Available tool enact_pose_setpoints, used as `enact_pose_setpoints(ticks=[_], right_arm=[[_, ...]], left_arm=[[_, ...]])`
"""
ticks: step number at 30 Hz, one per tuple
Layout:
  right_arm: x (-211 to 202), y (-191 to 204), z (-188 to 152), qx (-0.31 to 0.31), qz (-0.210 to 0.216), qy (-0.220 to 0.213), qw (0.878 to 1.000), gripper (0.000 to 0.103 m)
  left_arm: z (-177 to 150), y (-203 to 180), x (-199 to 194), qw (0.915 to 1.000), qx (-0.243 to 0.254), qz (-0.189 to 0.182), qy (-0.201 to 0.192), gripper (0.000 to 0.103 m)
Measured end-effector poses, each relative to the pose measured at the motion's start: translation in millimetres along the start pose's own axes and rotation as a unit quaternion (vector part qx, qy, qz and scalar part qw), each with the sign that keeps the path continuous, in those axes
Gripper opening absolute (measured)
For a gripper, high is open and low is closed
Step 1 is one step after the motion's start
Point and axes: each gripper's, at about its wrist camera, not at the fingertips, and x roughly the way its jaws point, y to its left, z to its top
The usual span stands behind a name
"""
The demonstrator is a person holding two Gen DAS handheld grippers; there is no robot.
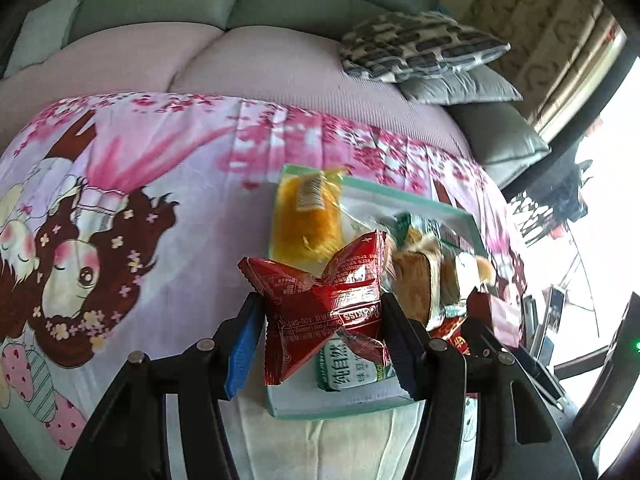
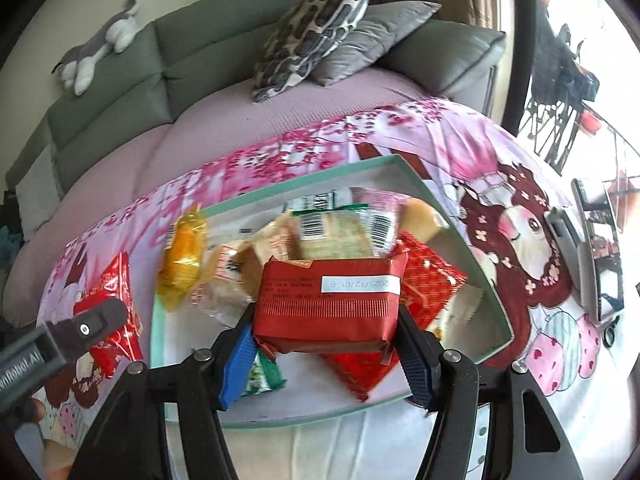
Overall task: Organize snacks
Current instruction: 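Carry both red packets over the tray with both grippers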
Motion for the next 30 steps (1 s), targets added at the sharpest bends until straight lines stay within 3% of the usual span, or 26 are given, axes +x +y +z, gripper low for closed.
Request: enact_pose_setpoints(ticks=[12, 30], right_arm=[[7, -4, -2, -0.008, -0.001, 0.011, 1.0, 0.067], [35, -1, -12, -0.021, -0.007, 0.064, 0.998, 0.068]], left_arm=[[0, -20, 23, 0.9978, 0.052, 0.04, 0.01, 0.06], [-5, -26, 55, 0.9951, 0.071, 0.047, 0.051, 0.06]])
